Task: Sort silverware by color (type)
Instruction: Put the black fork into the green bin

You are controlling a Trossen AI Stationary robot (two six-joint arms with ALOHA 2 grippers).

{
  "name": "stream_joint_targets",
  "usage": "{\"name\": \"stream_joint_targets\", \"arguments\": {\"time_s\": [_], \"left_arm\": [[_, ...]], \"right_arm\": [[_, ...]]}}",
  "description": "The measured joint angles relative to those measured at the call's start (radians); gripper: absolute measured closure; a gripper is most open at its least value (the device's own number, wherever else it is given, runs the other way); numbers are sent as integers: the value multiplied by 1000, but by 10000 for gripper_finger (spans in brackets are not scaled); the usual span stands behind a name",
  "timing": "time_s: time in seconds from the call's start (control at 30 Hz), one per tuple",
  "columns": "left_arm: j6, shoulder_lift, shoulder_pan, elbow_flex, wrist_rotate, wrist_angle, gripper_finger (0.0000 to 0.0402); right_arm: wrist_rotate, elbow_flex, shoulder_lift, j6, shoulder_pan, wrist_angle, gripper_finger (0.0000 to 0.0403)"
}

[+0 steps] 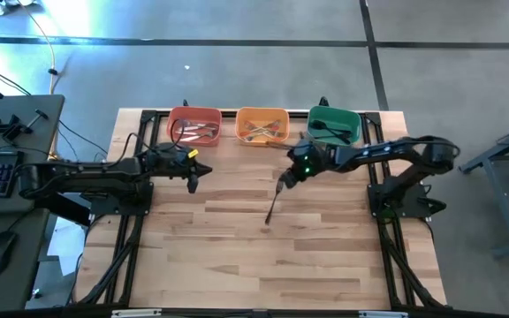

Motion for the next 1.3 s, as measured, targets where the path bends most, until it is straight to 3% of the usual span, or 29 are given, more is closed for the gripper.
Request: {"name": "stream_joint_targets", "arguments": {"time_s": [0.2, 0.53, 0.7, 0.9, 1.0, 1.17, 1.3], "left_arm": [[11, -65, 9, 0, 4, 66, 401], [-114, -166, 79, -181, 71, 434, 401], [-119, -201, 100, -177, 77, 440, 402], [-116, -210, 132, -177, 78, 435, 402], [-103, -216, 148, -177, 79, 439, 402], [-102, -255, 181, -178, 78, 443, 402], [-101, -284, 210, -178, 79, 441, 402]], "right_arm": [[125, 19, -203, 10, -79, -152, 403], [518, 20, -711, 146, -281, -550, 403], [670, 17, -880, 231, -354, -640, 403], [768, -69, -933, 341, -428, -649, 403], [758, -168, -930, 402, -461, -591, 403], [707, -343, -921, 488, -493, -345, 403], [702, -390, -898, 507, -500, -309, 403]]}}
